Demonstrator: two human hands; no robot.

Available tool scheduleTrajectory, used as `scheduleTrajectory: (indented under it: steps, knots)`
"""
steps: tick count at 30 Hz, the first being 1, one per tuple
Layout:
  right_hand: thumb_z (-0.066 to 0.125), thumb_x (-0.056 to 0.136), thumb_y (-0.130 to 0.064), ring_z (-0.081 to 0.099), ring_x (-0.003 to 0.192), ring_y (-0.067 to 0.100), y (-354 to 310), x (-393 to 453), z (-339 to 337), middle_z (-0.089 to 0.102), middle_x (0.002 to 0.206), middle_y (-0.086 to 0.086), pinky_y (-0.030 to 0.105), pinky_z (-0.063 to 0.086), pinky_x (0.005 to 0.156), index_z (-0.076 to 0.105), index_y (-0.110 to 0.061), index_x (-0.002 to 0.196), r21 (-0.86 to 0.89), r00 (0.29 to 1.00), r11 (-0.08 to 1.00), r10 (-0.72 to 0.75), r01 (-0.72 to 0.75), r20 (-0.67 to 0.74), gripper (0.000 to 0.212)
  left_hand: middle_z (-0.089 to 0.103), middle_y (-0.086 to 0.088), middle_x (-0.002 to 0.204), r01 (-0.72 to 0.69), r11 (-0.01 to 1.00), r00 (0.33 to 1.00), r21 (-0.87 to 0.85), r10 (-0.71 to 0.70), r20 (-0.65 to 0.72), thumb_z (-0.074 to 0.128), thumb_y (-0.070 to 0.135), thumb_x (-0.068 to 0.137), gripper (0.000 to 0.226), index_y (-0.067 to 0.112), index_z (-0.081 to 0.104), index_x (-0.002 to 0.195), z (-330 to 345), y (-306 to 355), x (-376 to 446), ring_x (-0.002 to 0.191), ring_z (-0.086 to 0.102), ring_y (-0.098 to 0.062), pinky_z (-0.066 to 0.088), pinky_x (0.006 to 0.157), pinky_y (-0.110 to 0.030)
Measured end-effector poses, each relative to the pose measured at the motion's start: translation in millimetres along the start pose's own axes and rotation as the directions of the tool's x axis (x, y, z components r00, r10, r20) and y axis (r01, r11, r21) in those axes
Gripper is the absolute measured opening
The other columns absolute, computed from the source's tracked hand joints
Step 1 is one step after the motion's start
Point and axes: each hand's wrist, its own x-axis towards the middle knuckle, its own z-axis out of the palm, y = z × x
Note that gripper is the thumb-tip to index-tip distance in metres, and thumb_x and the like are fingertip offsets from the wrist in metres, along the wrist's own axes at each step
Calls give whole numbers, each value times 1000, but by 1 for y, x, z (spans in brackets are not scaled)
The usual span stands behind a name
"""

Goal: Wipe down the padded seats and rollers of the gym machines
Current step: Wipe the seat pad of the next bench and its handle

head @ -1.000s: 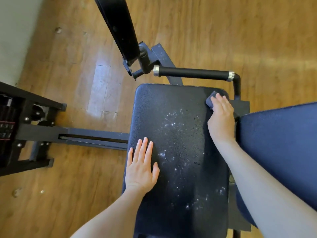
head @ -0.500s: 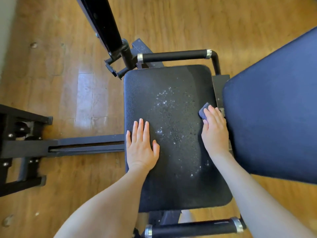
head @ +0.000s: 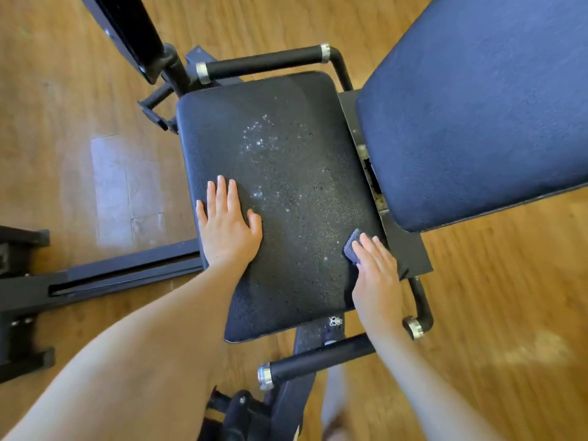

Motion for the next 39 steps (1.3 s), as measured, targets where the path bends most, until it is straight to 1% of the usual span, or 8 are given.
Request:
scheduleTrajectory:
  steps: [9,14,19,23,29,33,37,39]
  knots:
    - [47,73,13,38,125,26,-33,-58,9,58,126,14,38,27,104,58,-1,116,92,996,992,86,-86,8,46,9,-3,159,-3,1000,1000,-11,3,-24,38,30,94,62,13,18,150,2,0,0,146,0,-20,-1,118,-42]
    - [31,81,0,38,126,23,-26,-38,-7,59,125,11,31,20,110,62,-3,114,127,984,984,-139,125,114,46,8,-3,159,7,1000,1000,-13,-7,-16,39,29,94,62,13,18,150,-1,2,2,146,-1,-19,-2,118,-41]
    - [46,77,15,44,124,33,-42,79,-2,60,123,14,46,31,106,63,0,112,193,986,967,-168,165,-1,42,4,-2,159,21,1000,1000,15,-21,20,40,29,93,65,14,14,151,-5,4,3,146,-5,-18,-6,117,-39]
    - [48,76,21,45,123,43,-54,205,16,58,124,19,56,33,103,62,4,112,200,958,946,-275,255,81,43,3,-2,159,24,998,998,51,-27,59,33,33,93,64,14,13,151,-3,1,6,146,-4,-20,-8,116,-38]
    - [38,85,15,35,131,35,-78,345,39,48,137,16,36,24,107,55,2,123,78,897,946,-323,315,301,44,26,-8,154,35,995,995,98,-44,94,28,35,83,67,10,31,145,-1,-1,8,143,14,-24,4,115,-42]
    - [38,74,18,51,105,40,-85,353,53,62,102,18,42,36,88,62,-2,91,75,894,943,-331,324,302,36,33,-11,151,25,993,996,117,-35,86,33,32,80,66,9,33,142,-2,0,10,140,18,-25,4,113,-41]
    - [45,82,15,34,133,33,-80,332,60,46,140,12,42,24,109,50,-3,131,25,928,965,-257,261,269,53,33,-12,150,23,993,996,115,-33,86,33,33,81,66,11,30,143,-3,-1,10,140,19,-26,1,114,-40]
    - [46,82,15,30,136,31,-76,318,58,40,144,12,41,17,112,46,-5,134,47,932,970,-244,240,267,56,33,-12,150,19,994,996,112,-28,83,34,33,80,66,10,30,142,-2,-1,10,139,19,-27,1,114,-40]
